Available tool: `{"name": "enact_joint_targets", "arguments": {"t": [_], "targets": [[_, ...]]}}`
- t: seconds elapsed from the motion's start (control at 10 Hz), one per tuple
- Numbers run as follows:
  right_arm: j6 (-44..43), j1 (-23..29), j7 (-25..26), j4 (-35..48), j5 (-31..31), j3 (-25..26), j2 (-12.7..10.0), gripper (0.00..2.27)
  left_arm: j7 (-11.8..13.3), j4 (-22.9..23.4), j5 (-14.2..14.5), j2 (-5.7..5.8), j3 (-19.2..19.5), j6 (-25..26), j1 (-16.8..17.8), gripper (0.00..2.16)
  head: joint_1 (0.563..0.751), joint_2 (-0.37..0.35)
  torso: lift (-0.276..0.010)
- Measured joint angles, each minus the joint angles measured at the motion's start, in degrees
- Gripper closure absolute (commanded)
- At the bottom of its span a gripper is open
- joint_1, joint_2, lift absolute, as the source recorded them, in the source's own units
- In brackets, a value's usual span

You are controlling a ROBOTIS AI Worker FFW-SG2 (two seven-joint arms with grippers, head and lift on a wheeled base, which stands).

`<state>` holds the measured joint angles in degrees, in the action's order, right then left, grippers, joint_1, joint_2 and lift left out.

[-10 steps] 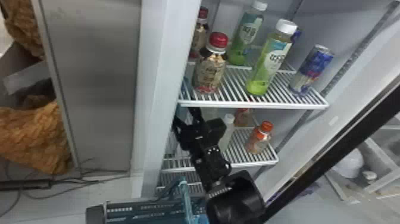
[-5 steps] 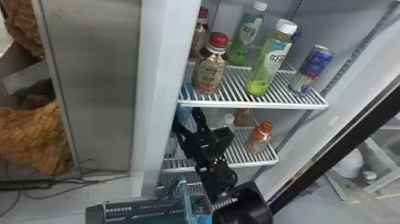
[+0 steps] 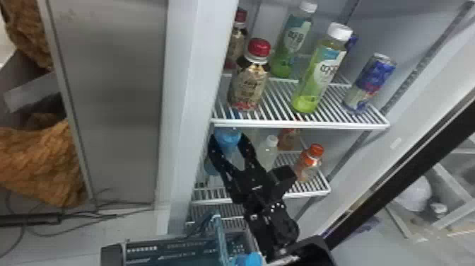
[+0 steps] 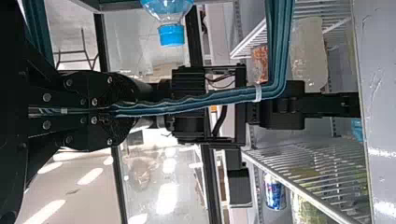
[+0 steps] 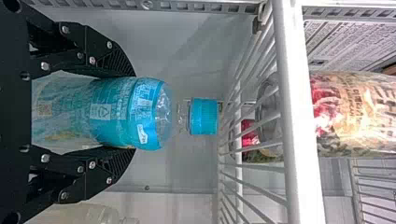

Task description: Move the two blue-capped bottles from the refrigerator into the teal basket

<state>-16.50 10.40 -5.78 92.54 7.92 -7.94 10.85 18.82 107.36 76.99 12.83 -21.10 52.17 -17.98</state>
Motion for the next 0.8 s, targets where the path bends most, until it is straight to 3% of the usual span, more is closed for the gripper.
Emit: {"name": "enact_joint_targets", "arguments": {"t": [0.8], "targets": [[4.0,11.6,-3.3,12.8,0.1,4.3,0.7,0.63,0.0,0.0,0.0,-0.13,0.1,0.0,-0.2,1.11,0.695,-0.350,-0.156]]}}
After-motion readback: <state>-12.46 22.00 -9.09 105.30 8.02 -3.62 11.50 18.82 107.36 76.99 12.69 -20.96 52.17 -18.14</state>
